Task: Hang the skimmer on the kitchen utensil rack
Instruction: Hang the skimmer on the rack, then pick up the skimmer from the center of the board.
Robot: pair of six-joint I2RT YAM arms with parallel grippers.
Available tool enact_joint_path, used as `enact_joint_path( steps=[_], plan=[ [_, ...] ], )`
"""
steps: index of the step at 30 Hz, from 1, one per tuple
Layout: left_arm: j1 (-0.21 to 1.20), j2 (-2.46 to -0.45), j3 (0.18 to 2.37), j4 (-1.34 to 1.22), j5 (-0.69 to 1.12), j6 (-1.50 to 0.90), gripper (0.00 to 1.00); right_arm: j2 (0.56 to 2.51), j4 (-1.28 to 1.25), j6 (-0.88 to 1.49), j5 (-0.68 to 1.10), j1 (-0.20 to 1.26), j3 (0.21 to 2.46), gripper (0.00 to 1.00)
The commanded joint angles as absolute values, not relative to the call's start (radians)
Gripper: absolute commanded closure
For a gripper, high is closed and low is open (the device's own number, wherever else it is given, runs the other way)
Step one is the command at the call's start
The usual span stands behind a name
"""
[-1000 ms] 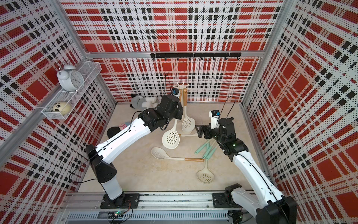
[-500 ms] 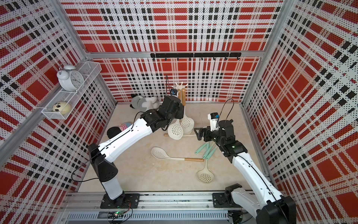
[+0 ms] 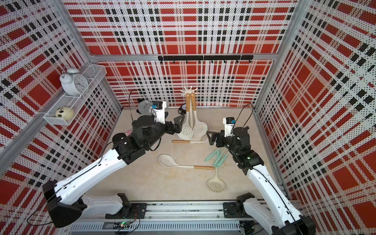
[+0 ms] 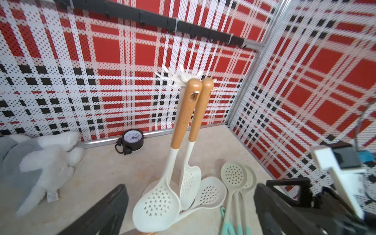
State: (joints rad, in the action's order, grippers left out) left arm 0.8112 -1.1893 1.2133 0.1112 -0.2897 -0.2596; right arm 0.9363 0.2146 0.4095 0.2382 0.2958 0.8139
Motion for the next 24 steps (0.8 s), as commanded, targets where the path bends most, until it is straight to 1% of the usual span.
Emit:
enact_joint_path(
  steps=[1,5,7,9,11,13,15,18,21,24],
  plan=[
    [0.798,-1.080,1.078,-0.048,-0.228,-0.253,0.01,0.928,0.229,0.419,0.208,0.290,0.788,0.00],
    [0.755,-0.942,0.894,-0.104,-0.184,-0.328,0.00,0.940,0.238,0.416,0.205,0.308,0.763,0.00],
    [0.714,-0.888,0.820,-0.103,-0.159,-0.388,0.05,0.949,0.257,0.405,0.169,0.347,0.759,0.00],
    [0.661,-0.845,0.743,-0.085,-0.146,-0.453,0.12,0.961,0.272,0.388,0.108,0.415,0.759,0.00],
    [0.617,-0.816,0.680,-0.046,-0.147,-0.504,0.15,0.979,0.279,0.375,0.056,0.498,0.756,0.00],
    [0.582,-0.797,0.618,-0.001,-0.146,-0.556,0.17,0.993,0.268,0.357,0.020,0.586,0.742,0.02],
    [0.561,-0.780,0.542,0.010,-0.118,-0.600,0.18,1.014,0.241,0.332,0.003,0.670,0.718,0.05],
    [0.560,-0.764,0.451,0.020,-0.119,-0.674,0.19,1.075,0.229,0.322,-0.003,0.751,0.703,0.07],
    [0.561,-0.782,0.394,0.064,-0.143,-0.724,0.17,1.124,0.217,0.340,-0.026,0.789,0.696,0.08],
    [0.560,-0.838,0.375,0.066,-0.150,-0.736,0.15,1.138,0.197,0.358,-0.028,0.791,0.689,0.08]
  ],
)
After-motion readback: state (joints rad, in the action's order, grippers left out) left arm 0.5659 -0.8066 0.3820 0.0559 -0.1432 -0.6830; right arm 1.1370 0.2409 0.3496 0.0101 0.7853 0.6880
